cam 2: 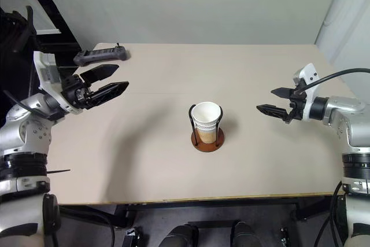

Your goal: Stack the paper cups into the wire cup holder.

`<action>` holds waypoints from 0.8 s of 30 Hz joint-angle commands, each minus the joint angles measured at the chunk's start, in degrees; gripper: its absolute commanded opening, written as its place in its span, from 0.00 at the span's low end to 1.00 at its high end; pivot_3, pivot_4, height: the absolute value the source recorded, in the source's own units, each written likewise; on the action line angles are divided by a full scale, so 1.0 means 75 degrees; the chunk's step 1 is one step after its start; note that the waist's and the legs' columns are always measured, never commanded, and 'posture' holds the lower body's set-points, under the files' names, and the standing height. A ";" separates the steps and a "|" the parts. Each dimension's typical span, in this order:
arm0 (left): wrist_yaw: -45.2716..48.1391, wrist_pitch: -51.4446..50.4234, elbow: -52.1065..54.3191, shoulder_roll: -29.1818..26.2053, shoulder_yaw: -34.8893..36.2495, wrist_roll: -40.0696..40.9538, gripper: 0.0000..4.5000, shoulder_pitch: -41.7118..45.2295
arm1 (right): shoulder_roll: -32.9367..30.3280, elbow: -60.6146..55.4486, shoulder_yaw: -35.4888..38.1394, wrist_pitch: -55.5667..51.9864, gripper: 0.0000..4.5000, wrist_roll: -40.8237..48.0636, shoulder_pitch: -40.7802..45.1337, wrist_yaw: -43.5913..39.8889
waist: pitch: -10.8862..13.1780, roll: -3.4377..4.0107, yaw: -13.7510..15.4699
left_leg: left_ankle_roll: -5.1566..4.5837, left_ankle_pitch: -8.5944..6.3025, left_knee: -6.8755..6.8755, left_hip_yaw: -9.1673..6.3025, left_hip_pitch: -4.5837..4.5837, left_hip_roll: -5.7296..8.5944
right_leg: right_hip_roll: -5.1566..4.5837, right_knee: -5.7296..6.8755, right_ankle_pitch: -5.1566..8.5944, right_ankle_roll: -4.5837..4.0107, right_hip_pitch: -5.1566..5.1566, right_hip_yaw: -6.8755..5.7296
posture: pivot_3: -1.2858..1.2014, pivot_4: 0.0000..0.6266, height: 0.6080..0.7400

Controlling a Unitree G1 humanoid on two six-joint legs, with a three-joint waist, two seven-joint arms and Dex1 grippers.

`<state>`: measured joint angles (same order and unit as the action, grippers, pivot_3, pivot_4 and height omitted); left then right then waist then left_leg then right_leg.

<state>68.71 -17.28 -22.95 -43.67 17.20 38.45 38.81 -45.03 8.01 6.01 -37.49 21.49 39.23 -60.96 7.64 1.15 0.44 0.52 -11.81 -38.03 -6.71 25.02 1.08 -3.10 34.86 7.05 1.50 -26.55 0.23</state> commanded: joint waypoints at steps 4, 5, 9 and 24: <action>-0.0586 -0.0260 0.0884 0.0006 0.0572 0.0266 1.00 -0.0249 | -0.0321 -0.0528 0.0881 -0.0154 1.00 0.0423 -0.0268 0.0446 | 0.0000 -0.0001 0.0035 | 0.0001 -0.0001 0.0001 -0.0013 -0.0004 0.0007 | 0.0001 0.0000 -0.0005 -0.0009 0.0007 -0.0001 | 0.52 0.24 1.00; -0.0629 -0.0240 0.0892 0.0014 0.0627 0.0261 1.00 -0.0289 | -0.0349 -0.0562 0.0937 -0.0139 1.00 0.0437 -0.0322 0.0503 | 0.0000 -0.0001 0.0036 | 0.0002 -0.0001 0.0001 -0.0016 -0.0006 0.0007 | 0.0001 -0.0001 -0.0004 -0.0008 0.0010 -0.0001 | 0.52 0.24 1.00; -0.0727 -0.0232 0.0993 0.0037 0.0845 0.0322 1.00 -0.0539 | -0.0282 -0.0698 0.1049 -0.0185 1.00 0.0559 -0.0406 0.0718 | 0.0000 -0.0001 0.0030 | 0.0003 -0.0003 0.0002 -0.0017 -0.0009 0.0009 | 0.0000 -0.0001 -0.0003 -0.0007 0.0013 0.0001 | 0.52 0.24 1.00; -0.1288 -0.0697 0.2180 0.0051 0.1038 0.0582 1.00 -0.1207 | -0.0247 -0.0584 0.0671 0.0047 1.00 0.0419 -0.0420 0.0750 | 0.0000 -0.0001 0.0034 | 0.0006 -0.0013 0.0006 -0.0035 -0.0001 0.0020 | 0.0000 -0.0007 0.0009 0.0007 0.0014 0.0001 | 0.52 0.24 1.00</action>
<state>59.87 -22.15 -9.37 -43.15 23.51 41.60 29.71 -46.19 4.94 10.83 -38.24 24.54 35.52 -55.24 7.64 1.15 0.69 0.56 -11.92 -37.98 -6.98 25.02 1.24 -3.09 34.79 7.12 1.56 -26.44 0.24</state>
